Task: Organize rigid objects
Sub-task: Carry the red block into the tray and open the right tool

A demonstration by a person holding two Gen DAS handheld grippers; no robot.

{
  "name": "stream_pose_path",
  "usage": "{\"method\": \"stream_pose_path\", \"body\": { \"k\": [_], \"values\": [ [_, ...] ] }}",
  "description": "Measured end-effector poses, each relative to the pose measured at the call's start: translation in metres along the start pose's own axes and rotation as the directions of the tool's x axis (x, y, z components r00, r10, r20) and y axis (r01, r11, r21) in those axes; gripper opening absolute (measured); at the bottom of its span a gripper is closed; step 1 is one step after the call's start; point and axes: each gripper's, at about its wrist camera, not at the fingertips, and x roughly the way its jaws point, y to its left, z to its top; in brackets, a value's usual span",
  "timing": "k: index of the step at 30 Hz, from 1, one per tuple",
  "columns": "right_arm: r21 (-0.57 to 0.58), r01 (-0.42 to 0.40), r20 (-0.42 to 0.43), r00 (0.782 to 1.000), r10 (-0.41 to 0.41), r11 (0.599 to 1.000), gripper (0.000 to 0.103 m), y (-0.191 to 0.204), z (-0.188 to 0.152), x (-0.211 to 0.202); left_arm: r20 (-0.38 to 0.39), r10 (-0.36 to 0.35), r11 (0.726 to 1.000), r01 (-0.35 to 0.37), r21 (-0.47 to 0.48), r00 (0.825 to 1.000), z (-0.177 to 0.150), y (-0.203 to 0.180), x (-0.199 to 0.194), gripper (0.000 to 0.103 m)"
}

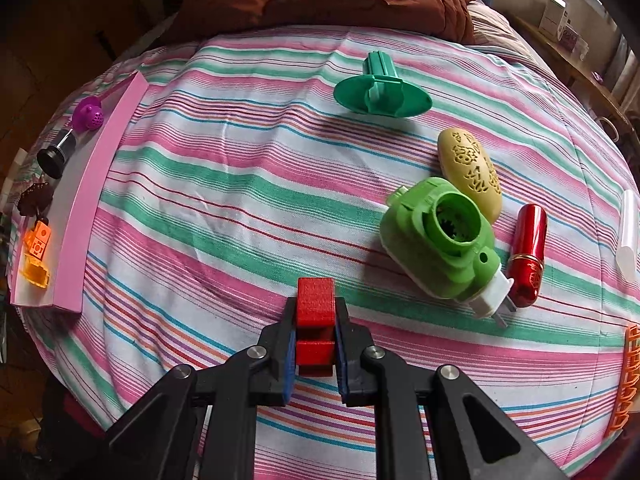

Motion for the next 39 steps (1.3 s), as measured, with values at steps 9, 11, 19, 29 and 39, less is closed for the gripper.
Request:
{"method": "stream_pose_path", "body": {
  "k": [9,11,19,29,39],
  "values": [
    [0.009,-0.146,0.063,0.987,0.145,0.989,0.014,0.062,0.017,-0.021,0.004,-0.018,1.0,0.018,-0.016,1.0,-0.005,0.009,-0.005,0.084],
    [-0.018,-0.181,0.1,0.978,0.182,0.983,0.014,0.1,0.019,-0.025,-0.003,-0.024,0.999,0.024,-0.039,1.0,-0.006,0.015,-0.004,0.084],
    [-0.163,-0.295,0.093,0.945,0.313,0.941,0.014,0.203,0.065,-0.024,-0.016,-0.014,0.995,0.013,-0.096,1.0,-0.012,0.036,0.001,0.084],
    [-0.158,-0.332,0.021,0.94,0.34,0.93,0.014,0.294,0.124,0.042,-0.043,0.016,0.987,-0.022,-0.159,0.999,-0.023,0.071,0.006,0.084],
    [-0.032,-0.371,0.035,0.927,0.372,0.928,0.025,0.308,0.166,0.074,-0.063,0.024,0.984,-0.035,-0.175,0.998,-0.027,0.081,0.013,0.084]
  ]
}}
